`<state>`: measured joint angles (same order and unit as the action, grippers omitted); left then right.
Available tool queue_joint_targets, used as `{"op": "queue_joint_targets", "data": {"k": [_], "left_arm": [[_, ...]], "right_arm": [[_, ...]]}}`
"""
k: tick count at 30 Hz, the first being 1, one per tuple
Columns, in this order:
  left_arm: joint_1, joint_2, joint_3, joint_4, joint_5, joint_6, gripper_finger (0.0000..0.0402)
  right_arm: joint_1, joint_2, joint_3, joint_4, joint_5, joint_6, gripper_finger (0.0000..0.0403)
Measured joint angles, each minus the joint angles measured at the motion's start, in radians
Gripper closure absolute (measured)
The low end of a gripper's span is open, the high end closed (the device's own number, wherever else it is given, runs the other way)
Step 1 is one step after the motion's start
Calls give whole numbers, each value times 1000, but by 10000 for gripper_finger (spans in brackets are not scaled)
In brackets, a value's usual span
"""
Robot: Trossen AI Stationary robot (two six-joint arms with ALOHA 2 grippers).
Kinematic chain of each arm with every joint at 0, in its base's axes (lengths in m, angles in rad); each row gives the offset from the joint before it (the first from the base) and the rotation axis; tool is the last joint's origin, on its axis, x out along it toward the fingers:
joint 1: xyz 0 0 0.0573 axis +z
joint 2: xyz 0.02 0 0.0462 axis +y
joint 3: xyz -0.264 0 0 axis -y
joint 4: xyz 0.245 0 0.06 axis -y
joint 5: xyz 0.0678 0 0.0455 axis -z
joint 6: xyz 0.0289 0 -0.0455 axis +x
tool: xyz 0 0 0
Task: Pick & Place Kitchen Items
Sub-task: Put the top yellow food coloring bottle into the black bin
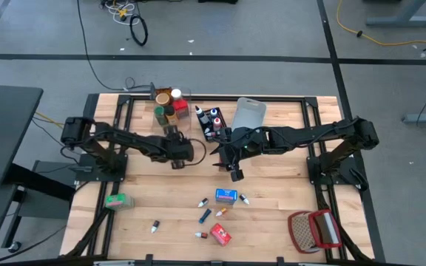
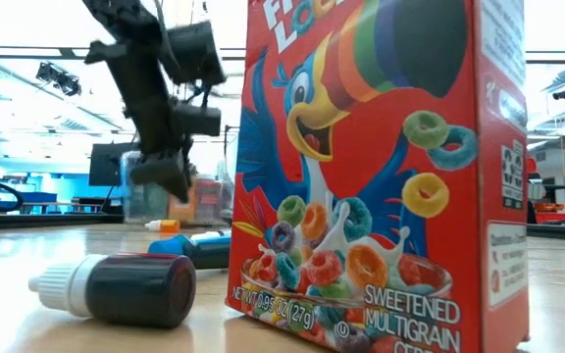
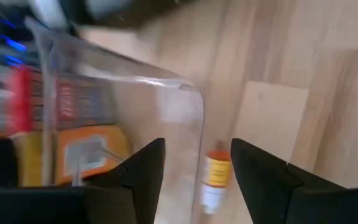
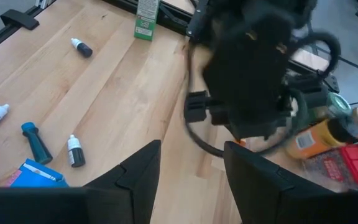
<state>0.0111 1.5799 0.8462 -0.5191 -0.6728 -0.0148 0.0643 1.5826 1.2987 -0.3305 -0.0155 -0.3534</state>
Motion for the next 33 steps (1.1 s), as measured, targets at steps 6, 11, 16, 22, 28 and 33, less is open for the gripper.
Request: {"op": "queue_joint_targets", "data": {"k": [6,11,16,22,28,33], "left_arm": [[-58,-2,108,-90,-33,-58,206],[-121,-4,180,-305,-38,-303,206],[-187,-2,174,-437,16,-832,206],[-283,12,28,-269,8,-1220,206],[-249,14,-112,-177,-13,-1422,193],[-176,13,-185,-74,-23,-1571,163]], "right_arm": [[0,0,0,-1,0,0,215],[0,0,0,-6,0,1,215],[0,0,0,-6,0,4,215],[0,0,0,-5,0,4,215],[0,0,0,9,0,4,215],[0,0,0,12,0,4,215]]}}
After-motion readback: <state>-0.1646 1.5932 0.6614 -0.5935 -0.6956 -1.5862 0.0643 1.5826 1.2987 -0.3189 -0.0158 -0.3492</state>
